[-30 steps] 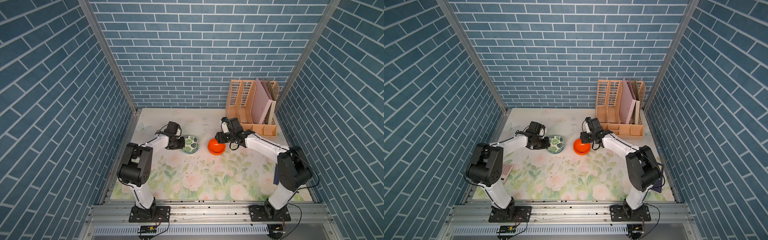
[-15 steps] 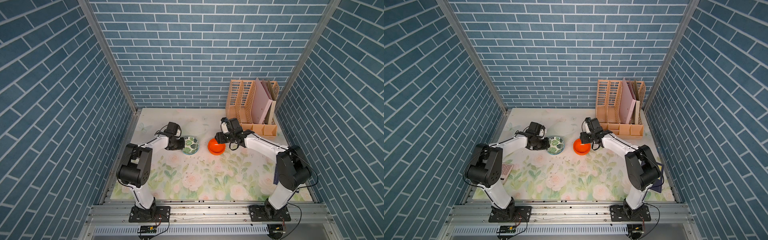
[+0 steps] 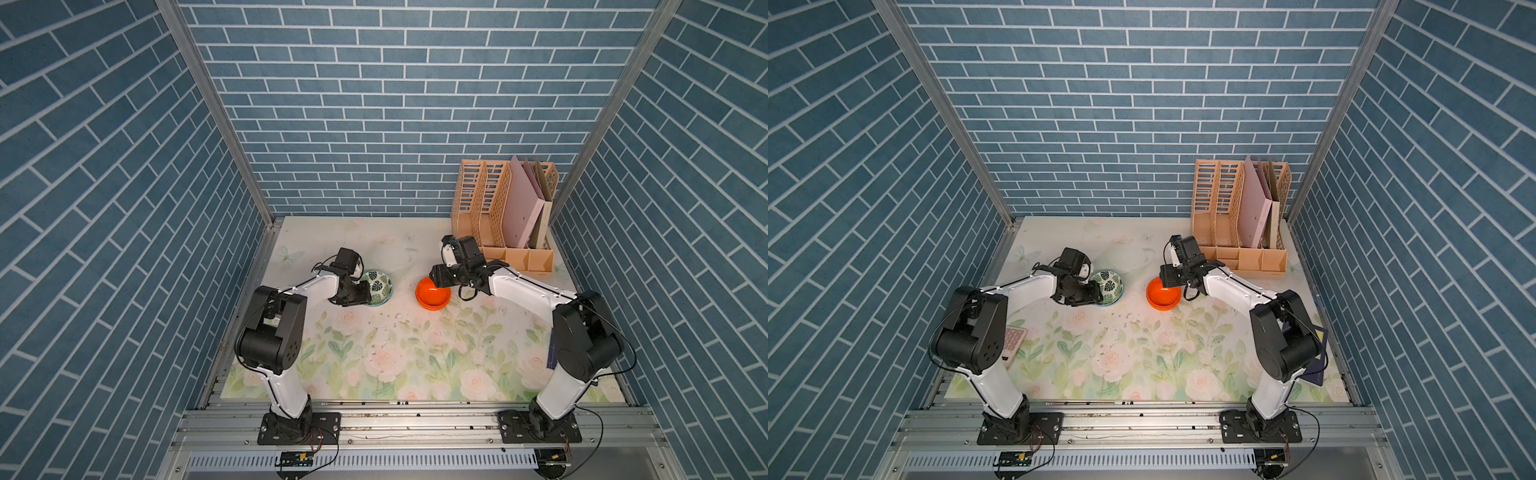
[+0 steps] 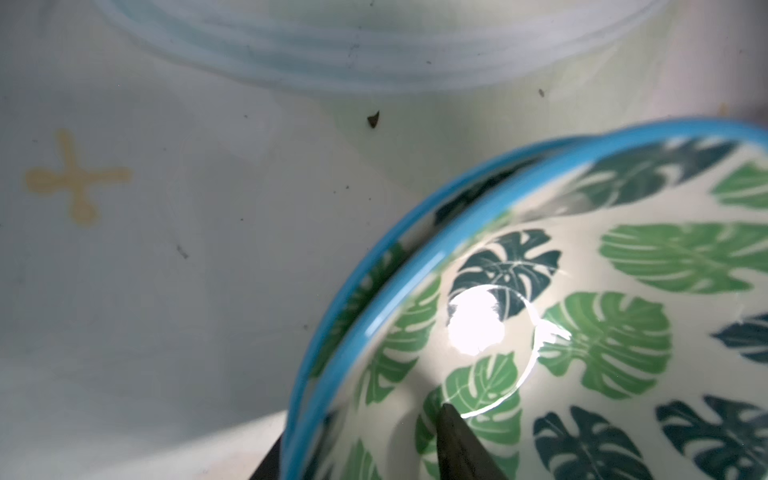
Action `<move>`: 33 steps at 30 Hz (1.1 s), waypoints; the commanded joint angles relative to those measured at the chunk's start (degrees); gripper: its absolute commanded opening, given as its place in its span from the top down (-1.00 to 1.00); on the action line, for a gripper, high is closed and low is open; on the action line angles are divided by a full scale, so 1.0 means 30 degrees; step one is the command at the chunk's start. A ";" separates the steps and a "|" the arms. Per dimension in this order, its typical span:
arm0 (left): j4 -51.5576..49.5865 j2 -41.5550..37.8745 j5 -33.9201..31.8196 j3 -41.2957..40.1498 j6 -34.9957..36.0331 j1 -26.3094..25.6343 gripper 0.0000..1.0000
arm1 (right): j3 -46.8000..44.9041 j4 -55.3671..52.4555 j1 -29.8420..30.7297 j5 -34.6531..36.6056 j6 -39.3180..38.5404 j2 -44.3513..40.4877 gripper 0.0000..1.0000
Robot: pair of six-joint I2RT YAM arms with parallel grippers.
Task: Stack the bowls
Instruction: Place the bowl at the center of the board.
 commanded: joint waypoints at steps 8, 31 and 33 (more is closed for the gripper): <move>-0.2104 -0.0864 -0.0961 0.1182 0.0262 -0.0054 -0.43 | 0.0006 0.0155 0.0231 0.0366 -0.0651 -0.0302 -0.29; -0.1931 -0.1668 -0.2541 0.2292 0.0050 0.0319 -0.42 | 0.5073 -0.1110 0.4069 0.0609 -0.1277 0.3172 -0.16; -0.1875 -0.1759 -0.2583 0.2259 0.0084 0.0327 -0.38 | 0.5393 -0.1082 0.4295 0.0607 -0.1247 0.3712 -0.11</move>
